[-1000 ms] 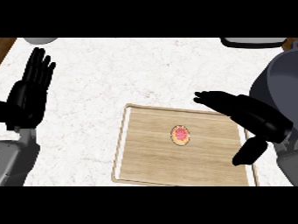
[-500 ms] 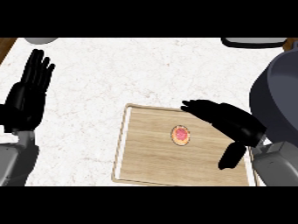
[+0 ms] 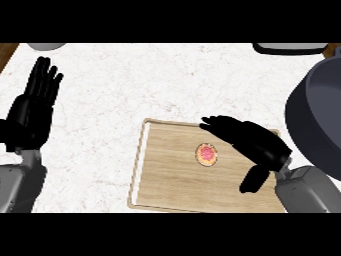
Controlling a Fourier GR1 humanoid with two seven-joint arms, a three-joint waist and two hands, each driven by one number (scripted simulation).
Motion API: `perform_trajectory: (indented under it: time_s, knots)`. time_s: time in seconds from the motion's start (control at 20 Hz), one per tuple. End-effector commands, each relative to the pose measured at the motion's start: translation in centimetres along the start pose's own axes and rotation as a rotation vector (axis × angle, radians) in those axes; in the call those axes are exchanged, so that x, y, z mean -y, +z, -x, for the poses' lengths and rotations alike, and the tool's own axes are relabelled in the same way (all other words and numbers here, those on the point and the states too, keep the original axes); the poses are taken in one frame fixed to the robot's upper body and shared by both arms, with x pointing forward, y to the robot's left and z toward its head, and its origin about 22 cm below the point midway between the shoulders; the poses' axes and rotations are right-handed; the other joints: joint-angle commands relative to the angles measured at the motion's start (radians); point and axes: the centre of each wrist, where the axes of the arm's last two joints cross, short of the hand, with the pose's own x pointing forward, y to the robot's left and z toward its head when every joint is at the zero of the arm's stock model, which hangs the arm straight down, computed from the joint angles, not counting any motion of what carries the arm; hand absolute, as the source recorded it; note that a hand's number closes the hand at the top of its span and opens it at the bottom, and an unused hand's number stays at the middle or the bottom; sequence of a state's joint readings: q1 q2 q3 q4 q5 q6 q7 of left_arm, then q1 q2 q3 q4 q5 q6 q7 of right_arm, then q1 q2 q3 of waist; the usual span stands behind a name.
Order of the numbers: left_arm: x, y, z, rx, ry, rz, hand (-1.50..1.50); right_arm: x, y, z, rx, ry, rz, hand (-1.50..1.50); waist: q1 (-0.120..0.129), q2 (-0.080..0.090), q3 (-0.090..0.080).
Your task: Pick the cupcake from the tray and place it in the pot
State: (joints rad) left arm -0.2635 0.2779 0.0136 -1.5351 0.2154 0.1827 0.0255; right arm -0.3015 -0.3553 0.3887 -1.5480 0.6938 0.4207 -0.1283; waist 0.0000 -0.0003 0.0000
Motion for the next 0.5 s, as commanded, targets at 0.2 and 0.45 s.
perform_trajectory:
  time_s: [0.2, 0.45]
  knots:
    - [0.1, 0.4, -0.2, -0.013, 0.004, 0.007, 0.0, -3.0, -3.1, -0.8, -0.073, 0.029, -0.028, -1.5, 0.003, 0.0, 0.0]
    - [0.4, 0.2, -0.7, -0.002, 0.019, 0.015, 0.0, -5.2, -4.3, 0.0, -0.056, 0.029, -0.012, -1.5, 0.002, 0.0, 0.0]
